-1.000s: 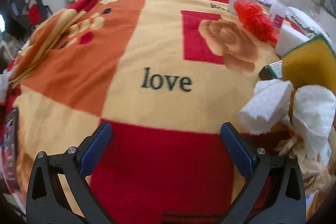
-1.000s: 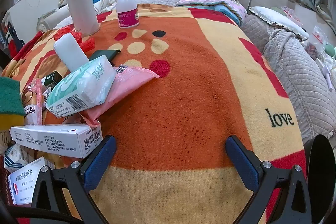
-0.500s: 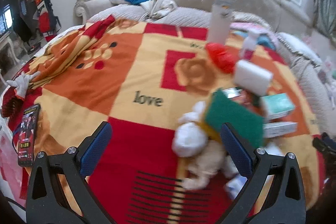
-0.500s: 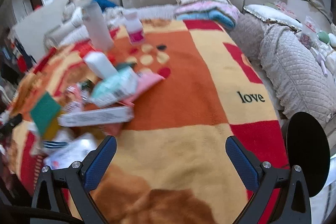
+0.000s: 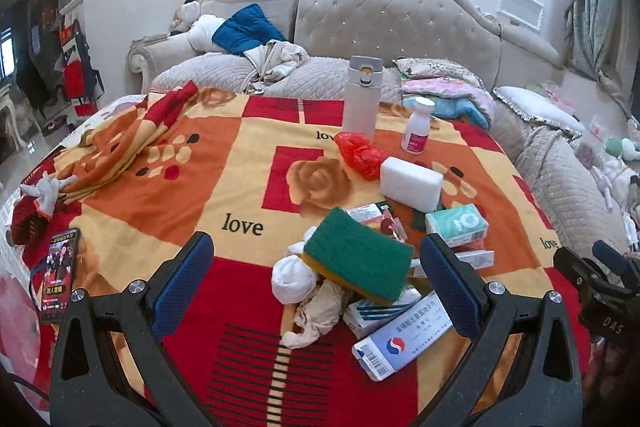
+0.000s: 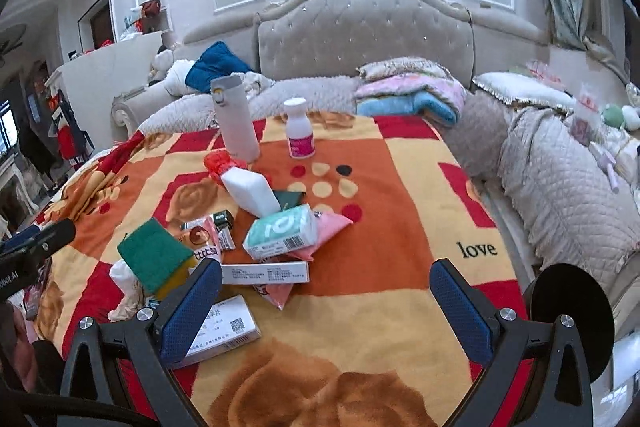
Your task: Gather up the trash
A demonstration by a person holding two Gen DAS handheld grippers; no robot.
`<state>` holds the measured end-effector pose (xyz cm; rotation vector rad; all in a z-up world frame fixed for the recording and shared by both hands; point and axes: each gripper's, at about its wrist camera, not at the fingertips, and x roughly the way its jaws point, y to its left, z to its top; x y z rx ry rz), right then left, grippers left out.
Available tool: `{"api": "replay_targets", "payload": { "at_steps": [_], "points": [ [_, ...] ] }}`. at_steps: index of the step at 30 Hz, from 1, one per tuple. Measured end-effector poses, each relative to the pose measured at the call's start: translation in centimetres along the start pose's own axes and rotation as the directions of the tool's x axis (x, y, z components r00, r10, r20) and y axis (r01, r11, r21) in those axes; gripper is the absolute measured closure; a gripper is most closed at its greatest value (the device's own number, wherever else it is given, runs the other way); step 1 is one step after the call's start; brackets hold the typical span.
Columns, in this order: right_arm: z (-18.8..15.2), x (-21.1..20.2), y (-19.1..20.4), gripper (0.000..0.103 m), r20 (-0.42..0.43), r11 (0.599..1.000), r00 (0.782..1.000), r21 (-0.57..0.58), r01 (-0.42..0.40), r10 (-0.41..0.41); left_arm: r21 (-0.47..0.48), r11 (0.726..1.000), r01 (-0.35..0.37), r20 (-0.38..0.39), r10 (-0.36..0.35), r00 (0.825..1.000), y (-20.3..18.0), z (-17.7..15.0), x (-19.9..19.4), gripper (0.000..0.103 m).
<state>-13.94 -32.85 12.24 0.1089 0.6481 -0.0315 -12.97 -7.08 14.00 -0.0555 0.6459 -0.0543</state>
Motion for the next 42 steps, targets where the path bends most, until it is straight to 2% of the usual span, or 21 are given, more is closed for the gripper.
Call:
{"api": "replay_targets", "payload": {
  "at_steps": [20, 42],
  "points": [
    [0.3, -0.8, 0.8, 0.0, 0.048, 1.0, 0.999, -0.007, -0.011, 0.011, 0.005, 1.0, -0.003, -0.009, 0.003, 1.0, -1.0, -0.7, 0.0, 0.001],
    [0.2, -0.3, 1.4, 0.0, 0.037, 0.999, 0.999, -0.018, -0.031, 0.032, 0.013, 1.0, -0.007, -0.01, 0.007, 1.0, -1.2, -0.6, -0.1, 0.001]
  ]
}}
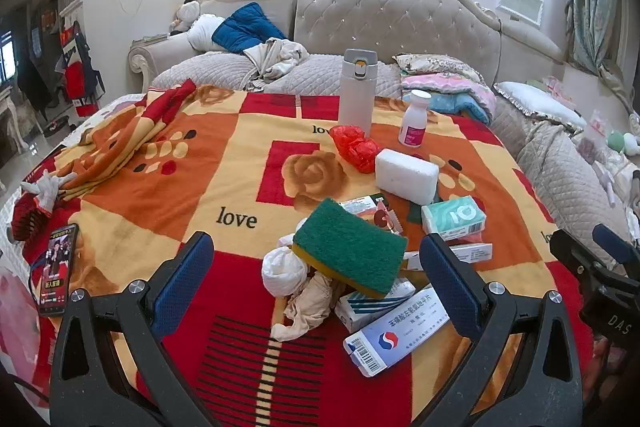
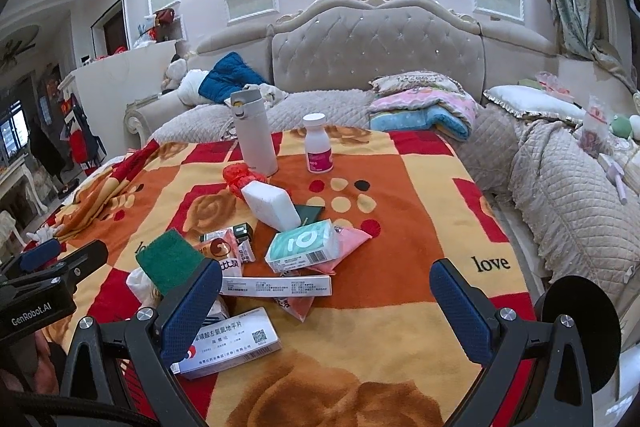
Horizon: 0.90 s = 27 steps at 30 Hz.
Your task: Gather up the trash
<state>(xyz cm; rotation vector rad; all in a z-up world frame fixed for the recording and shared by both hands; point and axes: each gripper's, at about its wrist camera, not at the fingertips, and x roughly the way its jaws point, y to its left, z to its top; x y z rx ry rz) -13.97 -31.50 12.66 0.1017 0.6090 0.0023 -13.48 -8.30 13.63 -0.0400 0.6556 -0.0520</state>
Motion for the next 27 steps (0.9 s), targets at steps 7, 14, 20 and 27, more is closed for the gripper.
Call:
{"api": "replay_targets", "payload": {
  "at_steps": [7, 14, 20, 27],
  "points": [
    [-0.2, 0.2, 0.2, 0.0, -0.003, 1.0, 1.0, -0.01, -0.005, 0.005, 0.003, 1.0, -0.006, -0.006, 0.006, 1.0, 0.2, -0.1, 0.2, 0.001],
    [-0.3, 0.7, 0.2, 0.0, -0.018, 1.0, 1.0, -0.011, -0.004, 0.003, 0.006, 1.0, -0.005, -0.013, 0.005, 1.0, 0.3, -0.4, 0.5, 0.001],
    [-0.5, 1.0, 0.1, 0.0, -0.034, 1.0, 0.999, -0.012, -0.003, 0.002, 0.006, 1.0, -0.003, -0.026, 0.003, 1.0, 0.2, -0.6, 0.9, 0.001],
    [-0.6, 1.4, -0.1, 0.0, -0.044, 1.0, 0.999, -0.014, 0.003, -0.003, 0.014, 1.0, -0.005, -0.036, 0.005, 0.999, 0.0, -0.8, 1.2, 0.001]
  ]
}}
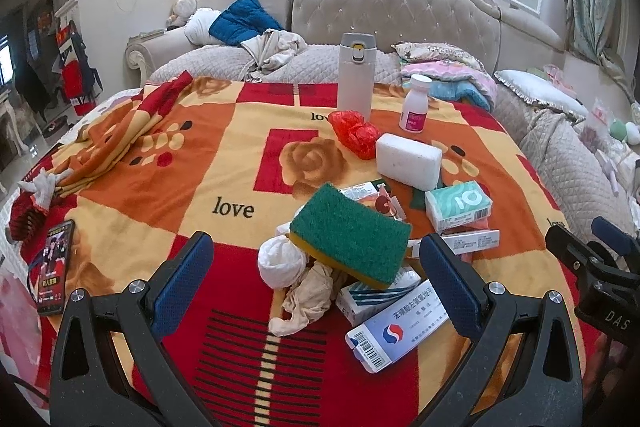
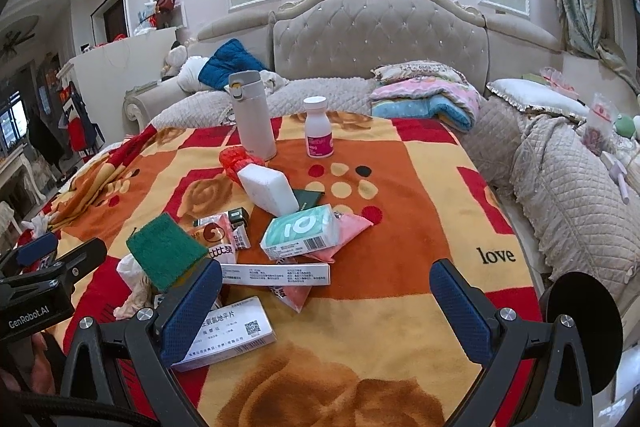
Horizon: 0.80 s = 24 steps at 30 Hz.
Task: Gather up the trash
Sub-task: 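Move both tools toward the pile of tissues and medicine boxes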
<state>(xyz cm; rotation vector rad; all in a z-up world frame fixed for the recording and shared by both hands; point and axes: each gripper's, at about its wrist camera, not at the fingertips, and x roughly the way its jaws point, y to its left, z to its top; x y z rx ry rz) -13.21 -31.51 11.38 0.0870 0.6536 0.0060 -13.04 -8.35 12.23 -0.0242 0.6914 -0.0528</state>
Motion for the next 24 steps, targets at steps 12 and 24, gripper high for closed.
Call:
{"api": "replay_targets", "payload": {
  "at_steps": [12, 24],
  "points": [
    [-0.3, 0.8, 0.0, 0.0, -0.028, 1.0, 1.0, -0.011, 0.008, -0.009, -0.001, 1.0, 0.002, -0.007, -0.002, 1.0, 0.0, 0.0, 0.3, 0.001],
    [-1.1, 2.4, -0.4, 0.0, -0.106, 1.0, 0.994, -0.019, 0.018, -0.02, 0.001, 1.0, -0.012, -0.036, 0.012, 0.999, 1.2, -0.8, 1.5, 0.001]
  ]
}}
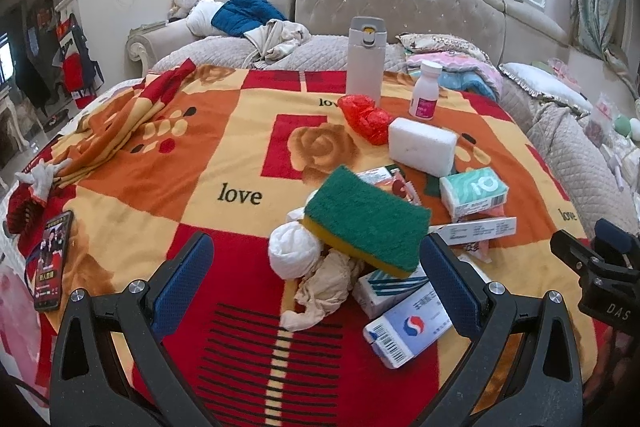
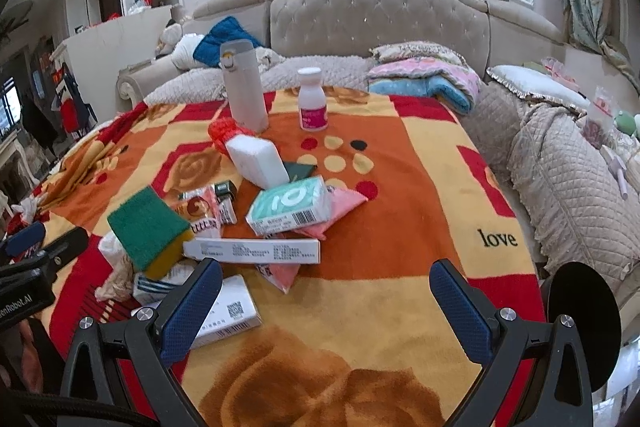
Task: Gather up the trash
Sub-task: 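Move both tools toward the pile of tissues and medicine boxes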
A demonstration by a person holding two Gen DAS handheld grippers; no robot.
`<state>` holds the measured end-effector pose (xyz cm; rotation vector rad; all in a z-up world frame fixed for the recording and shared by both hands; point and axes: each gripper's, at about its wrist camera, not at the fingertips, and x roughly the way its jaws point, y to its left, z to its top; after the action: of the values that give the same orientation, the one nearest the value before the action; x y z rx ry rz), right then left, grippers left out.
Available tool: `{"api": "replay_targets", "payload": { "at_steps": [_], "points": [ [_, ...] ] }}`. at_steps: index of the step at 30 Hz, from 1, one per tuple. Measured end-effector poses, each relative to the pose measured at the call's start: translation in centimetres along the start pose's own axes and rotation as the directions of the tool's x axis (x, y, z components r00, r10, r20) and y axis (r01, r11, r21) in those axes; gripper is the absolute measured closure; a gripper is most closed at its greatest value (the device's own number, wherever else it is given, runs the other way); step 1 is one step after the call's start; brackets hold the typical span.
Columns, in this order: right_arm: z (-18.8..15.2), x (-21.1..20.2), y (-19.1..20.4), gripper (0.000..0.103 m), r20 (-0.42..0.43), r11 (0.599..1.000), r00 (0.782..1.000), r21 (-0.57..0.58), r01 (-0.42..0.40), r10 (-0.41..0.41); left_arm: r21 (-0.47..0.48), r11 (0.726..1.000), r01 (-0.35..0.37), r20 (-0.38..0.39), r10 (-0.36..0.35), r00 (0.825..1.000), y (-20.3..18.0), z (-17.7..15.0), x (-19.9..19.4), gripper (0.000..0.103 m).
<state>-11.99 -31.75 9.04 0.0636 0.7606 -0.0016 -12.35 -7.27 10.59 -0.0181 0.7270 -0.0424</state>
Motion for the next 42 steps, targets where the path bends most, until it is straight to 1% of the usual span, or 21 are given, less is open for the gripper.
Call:
{"api": "replay_targets", "payload": {
  "at_steps": [4, 8, 12, 15, 17, 19, 21, 23, 26, 28, 31, 32, 34, 36, 38, 39, 40, 42],
  "points": [
    [-0.4, 0.9, -0.3, 0.0, -0.049, 1.0, 0.999, 0.01, -0.012, 0.012, 0.003, 1.0, 0.007, -0.025, -0.007, 1.0, 0.9, -0.4, 0.6, 0.001],
    [-0.8, 1.8, -0.4, 0.0, -0.078, 0.999, 0.996, 0.021, -0.033, 0.034, 0.007, 1.0, 0.02, -0.037, -0.019, 0.999, 1.6, -0.7, 1.2, 0.001],
    [-1.0, 2.8, -0.7, 0.0, -0.12, 0.996, 0.99, 0.062, -0.069, 0.076, -0.02, 0.999, 0.039, -0.075, -0.04, 0.996, 2.5, -0.3, 2.1, 0.001],
    [-1.3, 3.3, -0.5, 0.0, -0.138, 0.995, 0.986, 0.062, -0.083, 0.091, -0.044, 0.999, 0.023, -0.074, -0.026, 0.997, 3.4, 0.1, 2.4, 0.001],
    [-1.5, 3.6, -0.1, 0.0, -0.162, 0.991, 0.978, 0.055, -0.122, 0.13, -0.055, 0.998, 0.015, -0.076, -0.019, 0.997, 4.0, 0.4, 2.7, 0.001],
    [-1.8, 3.9, 0.6, 0.0, -0.182, 0.988, 0.972, 0.049, -0.143, 0.15, -0.064, 0.998, 0.004, -0.08, -0.009, 0.997, 4.5, 0.5, 3.0, 0.001],
    [-2.2, 4.4, 1.7, 0.0, -0.204, 0.986, 0.965, 0.027, -0.165, 0.167, -0.069, 0.998, 0.011, -0.1, -0.018, 0.995, 4.9, 0.3, 3.2, 0.001],
    [-2.4, 4.8, 2.5, 0.0, -0.218, 0.987, 0.963, -0.003, -0.161, 0.156, -0.056, 0.998, 0.034, -0.114, -0.04, 0.993, 4.7, -0.1, 3.3, 0.001],
    [-2.7, 5.3, 2.9, 0.0, -0.229, 0.99, 0.965, -0.036, -0.138, 0.126, 0.023, 0.999, 0.044, -0.144, -0.04, 0.989, 3.5, -1.3, 3.4, 0.001],
    [-2.6, 5.3, 2.5, 0.0, -0.23, 0.99, 0.965, -0.027, -0.135, 0.125, 0.087, 0.995, 0.039, -0.146, -0.026, 0.989, 2.7, -2.2, 3.1, 0.001],
    [-2.4, 5.2, 1.5, 0.0, -0.229, 0.992, 0.966, 0.0, -0.128, 0.124, 0.163, 0.987, 0.006, -0.13, 0.015, 0.991, 1.6, -3.3, 3.1, 0.002],
    [-2.4, 5.2, 1.1, 0.0, -0.227, 0.992, 0.966, 0.01, -0.125, 0.124, 0.19, 0.982, -0.014, -0.125, 0.039, 0.991, 1.2, -3.6, 3.3, 0.003],
    [-2.3, 5.0, 0.6, 0.0, -0.226, 0.993, 0.967, 0.021, -0.12, 0.122, 0.228, 0.973, -0.044, -0.135, 0.077, 0.988, 0.7, -4.1, 3.8, 0.015],
    [-2.3, 4.8, 0.2, 0.0, -0.223, 0.993, 0.968, 0.024, -0.115, 0.117, 0.228, 0.974, -0.007, -0.167, 0.046, 0.985, 0.4, -4.4, 4.1, 0.018],
    [-2.5, 4.5, -0.1, 0.0, -0.221, 0.994, 0.969, 0.024, -0.106, 0.109, 0.191, 0.979, 0.072, -0.196, -0.034, 0.98, 0.3, -4.4, 4.1, 0.018],
    [-2.5, 4.5, -0.3, 0.0, -0.222, 0.994, 0.969, 0.027, -0.103, 0.107, 0.182, 0.979, 0.094, -0.205, -0.056, 0.977, 0.1, -4.4, 4.1, 0.018],
    [-2.5, 4.5, -0.4, 0.0, -0.223, 0.994, 0.969, 0.031, -0.102, 0.106, 0.181, 0.978, 0.104, -0.211, -0.065, 0.975, -0.1, -4.4, 4.2, 0.018],
    [-2.6, 4.4, -0.7, 0.0, -0.225, 0.994, 0.968, 0.048, -0.101, 0.109, 0.192, 0.977, 0.094, -0.213, -0.052, 0.976, -0.7, -4.4, 4.8, 0.018]
  ]
}}
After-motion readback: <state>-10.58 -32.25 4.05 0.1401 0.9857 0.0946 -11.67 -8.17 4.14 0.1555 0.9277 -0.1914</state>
